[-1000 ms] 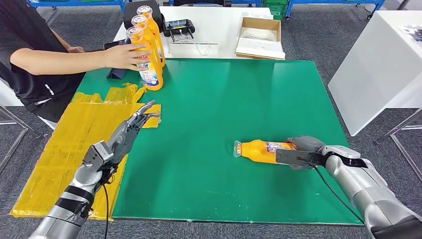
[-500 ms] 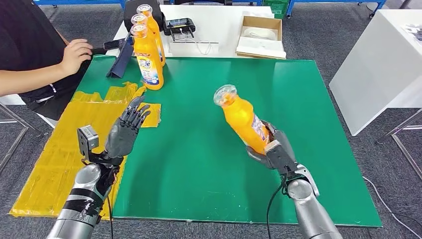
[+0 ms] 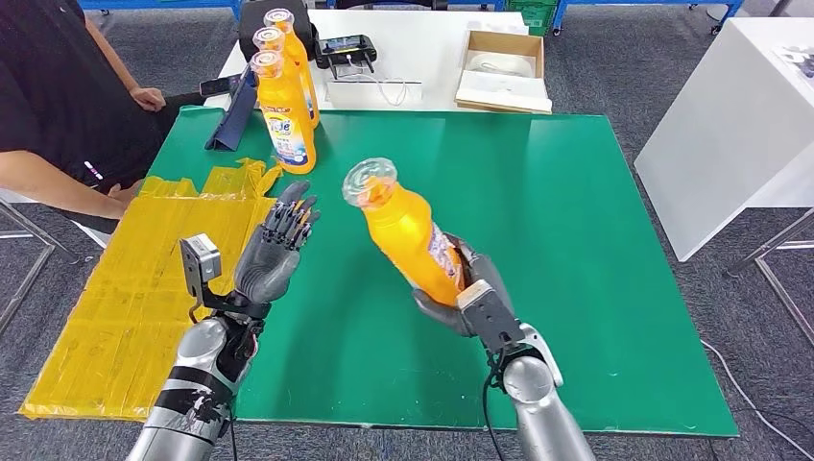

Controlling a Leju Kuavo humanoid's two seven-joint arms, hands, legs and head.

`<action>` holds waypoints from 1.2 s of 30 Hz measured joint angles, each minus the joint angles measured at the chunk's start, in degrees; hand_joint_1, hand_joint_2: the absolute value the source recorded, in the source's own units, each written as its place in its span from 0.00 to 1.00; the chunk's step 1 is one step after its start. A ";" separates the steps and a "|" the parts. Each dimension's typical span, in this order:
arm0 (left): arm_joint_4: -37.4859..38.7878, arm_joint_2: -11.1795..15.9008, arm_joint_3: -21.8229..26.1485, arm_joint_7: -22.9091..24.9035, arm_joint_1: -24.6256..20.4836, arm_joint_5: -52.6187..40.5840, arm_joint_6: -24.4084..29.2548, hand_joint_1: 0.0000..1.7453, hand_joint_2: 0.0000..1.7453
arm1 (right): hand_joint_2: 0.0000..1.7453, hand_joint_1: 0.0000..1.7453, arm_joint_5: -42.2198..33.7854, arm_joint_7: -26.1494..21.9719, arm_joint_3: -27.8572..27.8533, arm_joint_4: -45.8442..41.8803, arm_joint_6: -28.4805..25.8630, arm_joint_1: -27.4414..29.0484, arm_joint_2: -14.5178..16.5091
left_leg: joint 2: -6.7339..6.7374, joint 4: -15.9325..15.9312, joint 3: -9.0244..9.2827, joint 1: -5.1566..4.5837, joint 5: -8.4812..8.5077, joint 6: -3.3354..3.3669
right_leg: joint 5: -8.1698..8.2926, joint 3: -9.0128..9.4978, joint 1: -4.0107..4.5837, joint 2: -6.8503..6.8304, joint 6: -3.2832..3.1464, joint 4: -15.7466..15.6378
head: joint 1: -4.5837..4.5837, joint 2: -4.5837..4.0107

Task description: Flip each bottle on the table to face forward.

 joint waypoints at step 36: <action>-2.99 0.34 -8.32 -4.05 2.89 -1.73 -3.60 0.00 1.00 | 1.00 1.00 0.15 0.18 8.74 10.27 0.12 -4.36 1.92 | -0.01 0.00 -0.02 0.00 0.00 0.00 | 0.00 0.01 0.03 0.00 0.00 0.00 | 0.02 0.00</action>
